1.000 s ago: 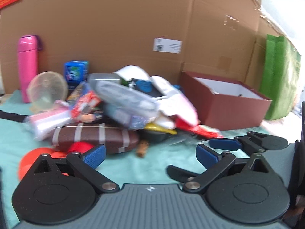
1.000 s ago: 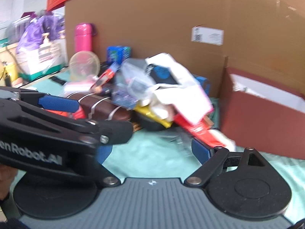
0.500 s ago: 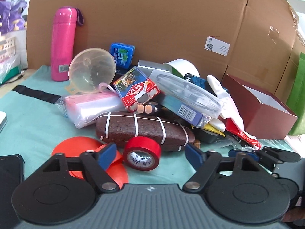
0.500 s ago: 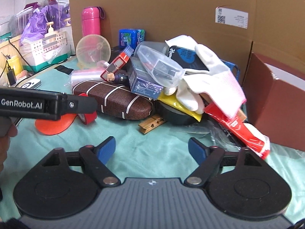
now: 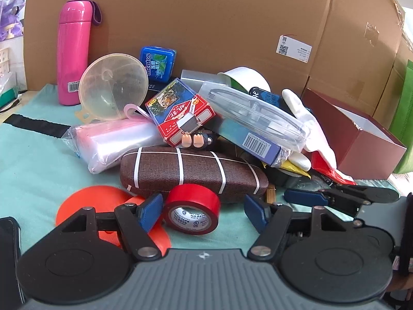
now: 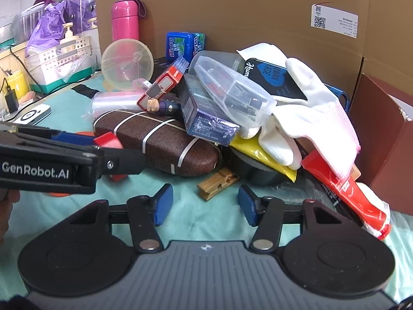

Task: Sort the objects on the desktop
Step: 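Grasp the red tape roll with the left gripper while the right gripper grasps the wooden clothespin, then carry the red tape and clothespin toward the brown shoebox, then open both grippers to drop the tape and clothespin into the shoebox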

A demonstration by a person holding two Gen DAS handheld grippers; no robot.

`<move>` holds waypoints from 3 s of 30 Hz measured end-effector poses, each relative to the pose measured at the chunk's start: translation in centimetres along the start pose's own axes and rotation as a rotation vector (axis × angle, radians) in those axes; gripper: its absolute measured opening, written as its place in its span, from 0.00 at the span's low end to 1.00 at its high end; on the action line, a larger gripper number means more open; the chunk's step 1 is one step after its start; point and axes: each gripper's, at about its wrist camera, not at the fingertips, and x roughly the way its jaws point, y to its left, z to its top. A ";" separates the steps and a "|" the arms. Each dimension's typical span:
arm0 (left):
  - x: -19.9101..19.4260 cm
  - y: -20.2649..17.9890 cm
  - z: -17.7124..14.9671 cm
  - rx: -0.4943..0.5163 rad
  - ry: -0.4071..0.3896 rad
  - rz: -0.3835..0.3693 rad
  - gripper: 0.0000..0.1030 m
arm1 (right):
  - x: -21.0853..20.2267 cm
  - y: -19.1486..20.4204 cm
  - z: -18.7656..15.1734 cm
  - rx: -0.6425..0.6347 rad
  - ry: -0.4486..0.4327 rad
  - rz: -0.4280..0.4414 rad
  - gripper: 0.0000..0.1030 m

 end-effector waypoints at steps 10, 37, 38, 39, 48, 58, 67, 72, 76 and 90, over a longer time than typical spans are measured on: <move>0.5 -0.5 -0.2 0.027 0.042 -0.011 0.47 | -0.3 -0.2 -0.1 -0.019 -0.008 -0.010 0.15; 0.7 -4.6 -1.5 0.136 0.109 -0.132 0.47 | -4.0 -2.4 -2.6 -0.031 0.010 -0.027 0.11; 0.8 -4.7 -1.5 0.136 0.112 -0.132 0.47 | -3.9 -2.4 -2.5 -0.030 0.010 -0.026 0.11; 0.8 -4.7 -1.5 0.138 0.113 -0.132 0.47 | -3.8 -2.5 -2.4 -0.028 0.009 -0.024 0.11; 0.3 -5.4 -1.2 0.152 0.120 -0.130 0.47 | -4.0 -3.1 -2.5 -0.007 0.008 0.011 0.10; -0.6 -9.8 1.7 0.200 0.061 -0.238 0.47 | -8.9 -6.6 -1.5 0.028 -0.125 -0.066 0.09; 0.9 -16.3 6.1 0.239 0.005 -0.352 0.47 | -13.5 -13.2 0.8 0.063 -0.256 -0.258 0.10; 1.9 -19.7 8.5 0.260 -0.031 -0.385 0.47 | -14.7 -17.5 2.3 0.099 -0.300 -0.354 0.10; 3.7 -22.4 10.2 0.261 -0.035 -0.393 0.47 | -14.5 -20.5 3.3 0.132 -0.301 -0.404 0.10; 13.9 -28.8 12.4 0.163 0.134 -0.398 0.47 | -9.5 -30.0 3.6 0.210 -0.120 -0.496 0.10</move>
